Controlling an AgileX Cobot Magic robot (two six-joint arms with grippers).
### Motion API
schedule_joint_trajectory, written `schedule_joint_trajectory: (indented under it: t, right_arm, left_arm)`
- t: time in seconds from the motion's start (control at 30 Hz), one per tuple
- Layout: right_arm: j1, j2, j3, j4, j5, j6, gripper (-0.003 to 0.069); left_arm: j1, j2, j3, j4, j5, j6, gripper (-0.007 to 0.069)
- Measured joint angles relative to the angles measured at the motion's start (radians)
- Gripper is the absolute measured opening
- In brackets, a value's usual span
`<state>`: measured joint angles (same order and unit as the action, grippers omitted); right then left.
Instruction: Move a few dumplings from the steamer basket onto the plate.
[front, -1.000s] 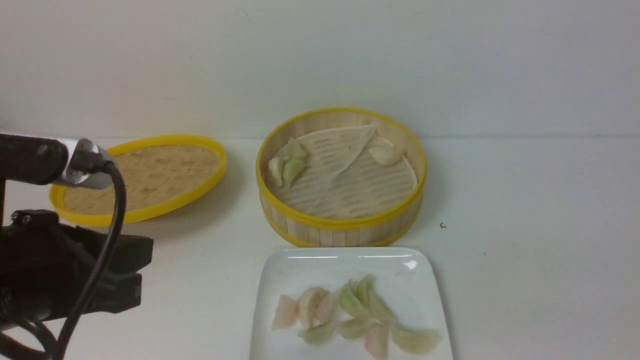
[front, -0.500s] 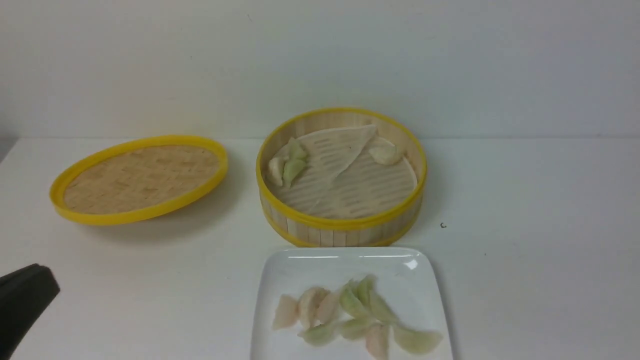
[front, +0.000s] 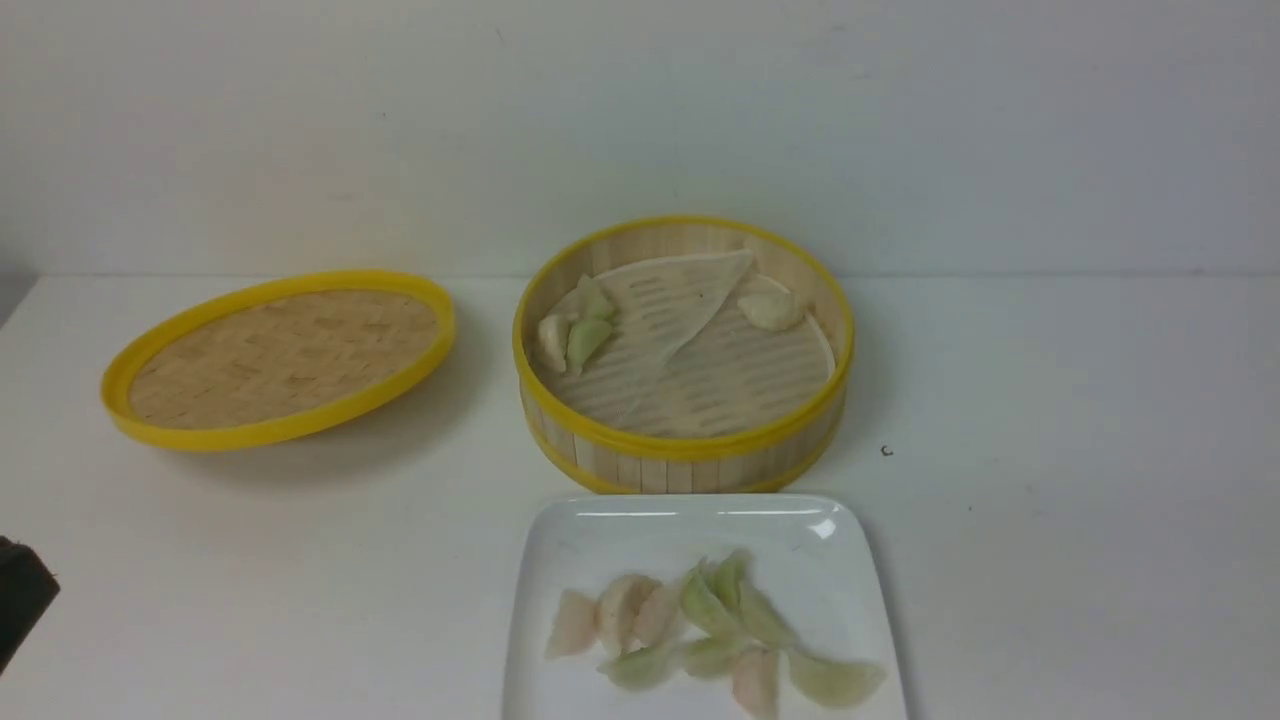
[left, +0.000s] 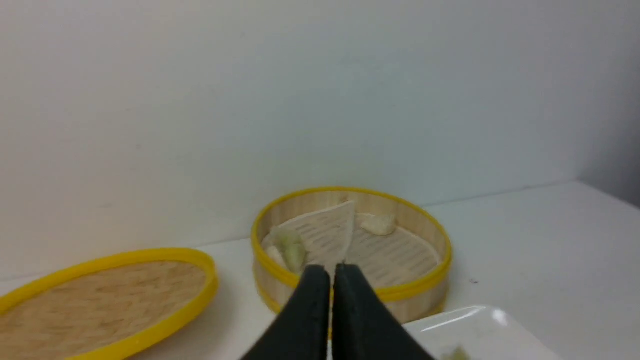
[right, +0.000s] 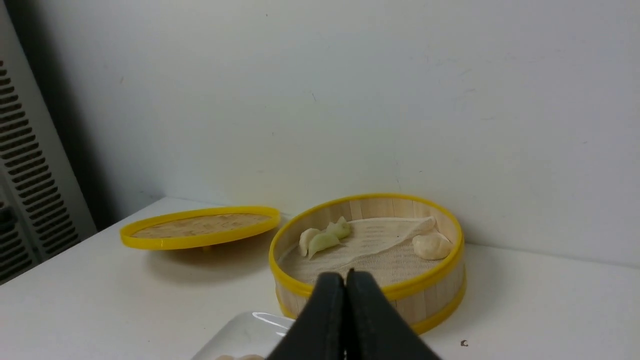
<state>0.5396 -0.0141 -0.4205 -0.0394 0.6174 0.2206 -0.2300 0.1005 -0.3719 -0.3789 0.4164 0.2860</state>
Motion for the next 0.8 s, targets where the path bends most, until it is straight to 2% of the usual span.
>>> schedule_joint_trajectory:
  t: [0.1, 0.17, 0.3, 0.5, 0.8]
  right_arm:
    - [0.000, 0.000, 0.000, 0.000, 0.000, 0.000, -0.0015]
    - [0.000, 0.000, 0.000, 0.000, 0.000, 0.001, -0.0015]
    - [0.000, 0.000, 0.000, 0.000, 0.000, 0.002, -0.0015]
    - [0.000, 0.000, 0.000, 0.000, 0.000, 0.002, -0.0015]
    - [0.000, 0.000, 0.000, 0.000, 0.000, 0.002, -0.0015]
  left_arm:
    - [0.039, -0.020, 0.060, 0.060, -0.046, -0.001, -0.0006]
    - [0.107, -0.052, 0.166, 0.116, -0.112, -0.029, -0.0006]
    - [0.172, -0.099, 0.337, 0.203, -0.172, -0.078, -0.0006]
    - [0.180, -0.112, 0.401, 0.292, -0.064, -0.090, -0.0006]
    - [0.180, -0.112, 0.401, 0.298, -0.043, -0.090, -0.0006]
